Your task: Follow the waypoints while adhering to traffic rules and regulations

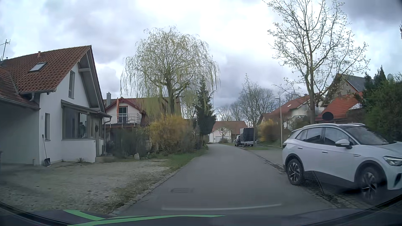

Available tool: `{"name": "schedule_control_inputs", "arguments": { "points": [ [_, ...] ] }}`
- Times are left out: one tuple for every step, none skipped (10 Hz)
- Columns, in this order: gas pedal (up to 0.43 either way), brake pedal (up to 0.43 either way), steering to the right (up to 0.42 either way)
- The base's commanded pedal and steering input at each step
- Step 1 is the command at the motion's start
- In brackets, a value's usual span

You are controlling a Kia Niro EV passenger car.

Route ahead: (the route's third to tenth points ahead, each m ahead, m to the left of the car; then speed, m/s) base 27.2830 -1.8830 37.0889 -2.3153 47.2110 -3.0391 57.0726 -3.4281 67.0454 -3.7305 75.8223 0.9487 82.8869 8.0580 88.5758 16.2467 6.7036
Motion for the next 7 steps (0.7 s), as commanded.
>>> {"name": "schedule_control_inputs", "arguments": {
  "points": [
    [0.197, 0.000, 0.039],
    [0.197, 0.000, 0.041],
    [0.197, 0.000, 0.045],
    [0.197, 0.000, 0.048],
    [0.197, 0.000, 0.049],
    [0.197, 0.000, 0.052],
    [0.197, 0.000, 0.052]
  ]
}}
